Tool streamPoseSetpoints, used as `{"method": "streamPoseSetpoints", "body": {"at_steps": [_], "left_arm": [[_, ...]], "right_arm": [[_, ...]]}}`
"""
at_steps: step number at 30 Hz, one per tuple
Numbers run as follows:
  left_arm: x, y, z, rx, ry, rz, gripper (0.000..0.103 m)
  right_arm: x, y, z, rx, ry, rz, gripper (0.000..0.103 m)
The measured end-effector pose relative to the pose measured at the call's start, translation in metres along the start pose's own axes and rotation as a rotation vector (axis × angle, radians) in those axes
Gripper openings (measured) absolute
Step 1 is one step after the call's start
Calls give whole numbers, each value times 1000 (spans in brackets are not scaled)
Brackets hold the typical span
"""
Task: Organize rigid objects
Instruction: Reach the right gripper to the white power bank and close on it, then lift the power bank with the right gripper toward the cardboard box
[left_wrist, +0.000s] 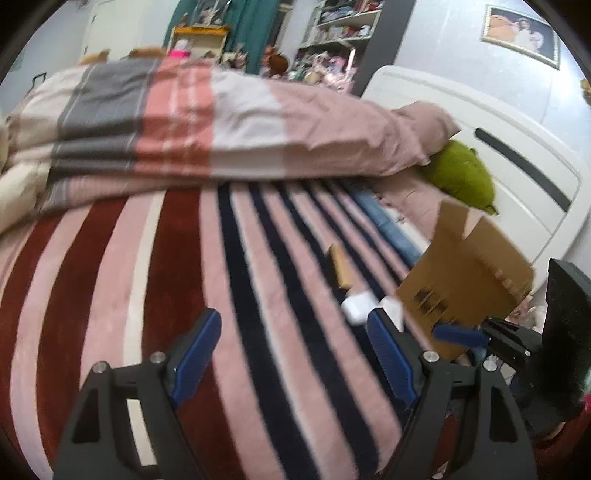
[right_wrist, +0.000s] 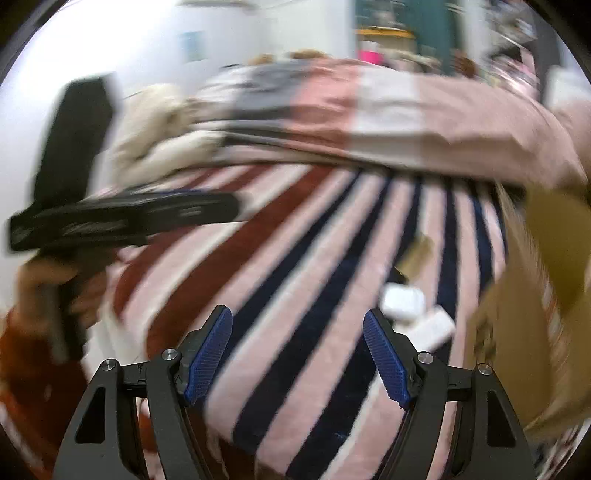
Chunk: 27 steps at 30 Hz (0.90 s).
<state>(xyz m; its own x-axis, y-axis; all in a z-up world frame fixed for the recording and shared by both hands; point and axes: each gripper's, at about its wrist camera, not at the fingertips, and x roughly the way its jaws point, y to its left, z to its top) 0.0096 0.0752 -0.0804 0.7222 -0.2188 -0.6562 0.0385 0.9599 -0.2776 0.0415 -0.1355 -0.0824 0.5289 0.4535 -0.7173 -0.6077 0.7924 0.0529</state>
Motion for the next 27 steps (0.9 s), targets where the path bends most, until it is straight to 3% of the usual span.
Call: {"method": "streamPoseSetpoints", "body": {"at_steps": [6,10,13,15,16,20,25,27], "left_arm": [[22,10,-38,-57,58,-41,79],[29,8,-48,-68,76,-66,79],[30,6,-47,-67,76,-72,79],[30,5,-46,-65,73,-76,79],[30,5,-45,-63,72,-76,79],[29,4,-42,-56,68,-88,79],[30,1,-41,-49,77,-88,79],[30,-2,-41,-46,78,-97,79]], "right_arm": [[51,-44,-28,241,52,-152,71],[67,-55,-25,297,36,-222,71],[74,-58,-19,307,25,-265,64],[78,-59,-16,310,31,-311,50],[80,-61,-17,308,36,-330,48],[70,-56,-25,259,27,-292,36],[55,-42,-39,160,76,-129,33],[54,-40,-39,157,88,-120,33]]}}
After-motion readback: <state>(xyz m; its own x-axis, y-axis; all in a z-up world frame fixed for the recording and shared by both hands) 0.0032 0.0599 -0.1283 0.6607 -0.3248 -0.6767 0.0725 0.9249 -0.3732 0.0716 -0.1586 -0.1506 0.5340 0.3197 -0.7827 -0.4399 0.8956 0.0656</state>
